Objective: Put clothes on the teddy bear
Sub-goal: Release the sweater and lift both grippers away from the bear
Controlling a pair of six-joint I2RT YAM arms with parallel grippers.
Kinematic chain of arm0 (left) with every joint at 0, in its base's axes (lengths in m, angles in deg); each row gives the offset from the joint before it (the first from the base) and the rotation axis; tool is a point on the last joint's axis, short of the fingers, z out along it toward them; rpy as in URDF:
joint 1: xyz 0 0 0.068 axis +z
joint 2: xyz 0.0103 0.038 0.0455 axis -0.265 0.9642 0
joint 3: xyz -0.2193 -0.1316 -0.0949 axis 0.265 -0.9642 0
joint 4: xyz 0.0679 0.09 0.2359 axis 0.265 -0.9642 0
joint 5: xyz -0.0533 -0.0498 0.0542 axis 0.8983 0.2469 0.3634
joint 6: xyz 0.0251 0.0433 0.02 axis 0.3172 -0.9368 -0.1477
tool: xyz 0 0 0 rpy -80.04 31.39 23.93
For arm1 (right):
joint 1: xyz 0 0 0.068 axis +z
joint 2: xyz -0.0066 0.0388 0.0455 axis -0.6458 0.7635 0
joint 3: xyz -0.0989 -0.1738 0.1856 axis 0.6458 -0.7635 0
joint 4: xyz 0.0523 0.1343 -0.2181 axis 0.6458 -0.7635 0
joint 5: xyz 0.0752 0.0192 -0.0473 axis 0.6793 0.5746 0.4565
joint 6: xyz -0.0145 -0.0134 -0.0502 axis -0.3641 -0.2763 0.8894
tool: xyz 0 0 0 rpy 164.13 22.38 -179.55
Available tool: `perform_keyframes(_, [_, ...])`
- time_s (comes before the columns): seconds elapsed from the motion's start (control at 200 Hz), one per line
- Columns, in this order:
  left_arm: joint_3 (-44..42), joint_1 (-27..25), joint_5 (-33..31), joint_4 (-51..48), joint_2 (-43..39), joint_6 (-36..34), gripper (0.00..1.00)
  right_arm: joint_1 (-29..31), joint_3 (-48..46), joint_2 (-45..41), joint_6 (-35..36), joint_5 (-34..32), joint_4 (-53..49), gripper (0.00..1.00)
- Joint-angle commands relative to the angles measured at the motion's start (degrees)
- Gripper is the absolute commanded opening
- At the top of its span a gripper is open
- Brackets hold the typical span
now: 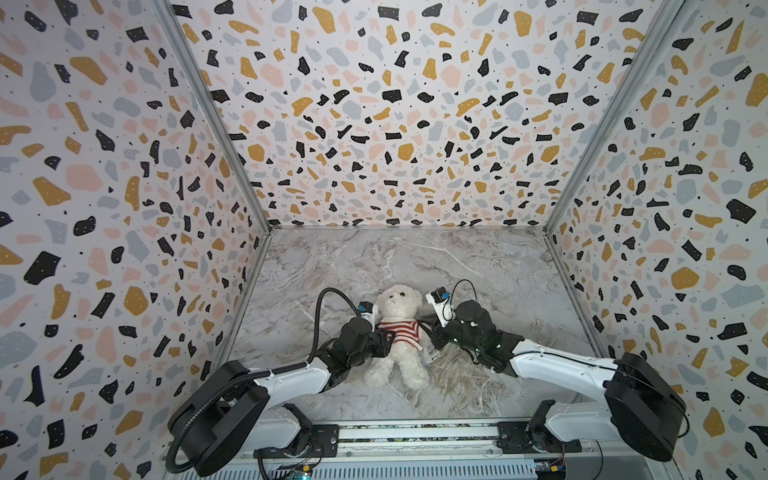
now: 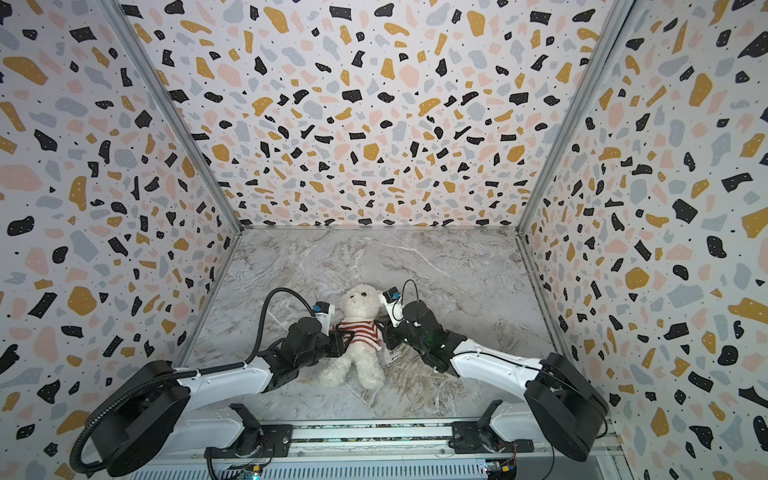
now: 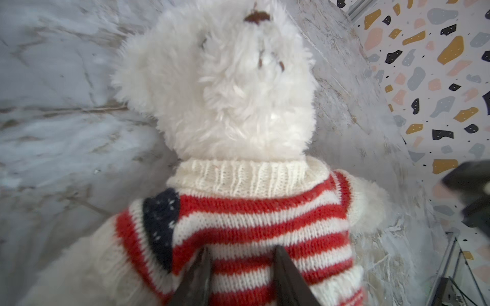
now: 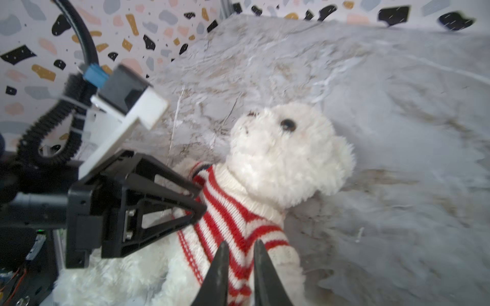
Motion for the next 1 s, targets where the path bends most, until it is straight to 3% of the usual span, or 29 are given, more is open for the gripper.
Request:
perform_keyframes(0.0, [1.04, -1.27, -0.83, 0.63, 1.33, 3.3, 0.42, -1.94, -2.15, -4.36, 1.56, -2.22, -4.03, 0.21])
perform_keyframes(0.27, [2.51, -1.65, -1.99, -3.63, -3.71, 2.59, 0.56, -3.1, -5.59, -8.99, 2.24, -4.62, -1.83, 0.34])
perform_keyframes(0.621, [7.12, -0.07, -9.81, -15.2, -13.94, -3.7, 0.8, -9.78, -7.64, -17.17, 5.7, -5.81, -4.72, 0.51])
perform_keyframes(0.686, [7.63, 1.28, -12.48, -16.89, -16.05, -5.3, 0.89, -11.89, -8.41, -18.85, 6.54, -6.03, -5.24, 0.58])
perform_keyframes(0.741, [8.3, 2.33, -16.72, -19.1, -17.96, -6.8, 0.99, -13.91, -9.2, -20.18, 7.26, -5.96, -5.24, 0.73])
perform_keyframes(0.861, [8.15, 4.75, -27.34, -21.31, -23.3, -9.56, 1.0, -18.91, -10.89, -23.23, 8.06, -5.69, -4.93, 1.0])
perform_keyframes(0.996, [8.2, 6.75, -37.08, -21.63, -26.73, -11.6, 1.0, -25.06, -13.44, -26.67, 8.08, -4.58, -2.96, 0.99])
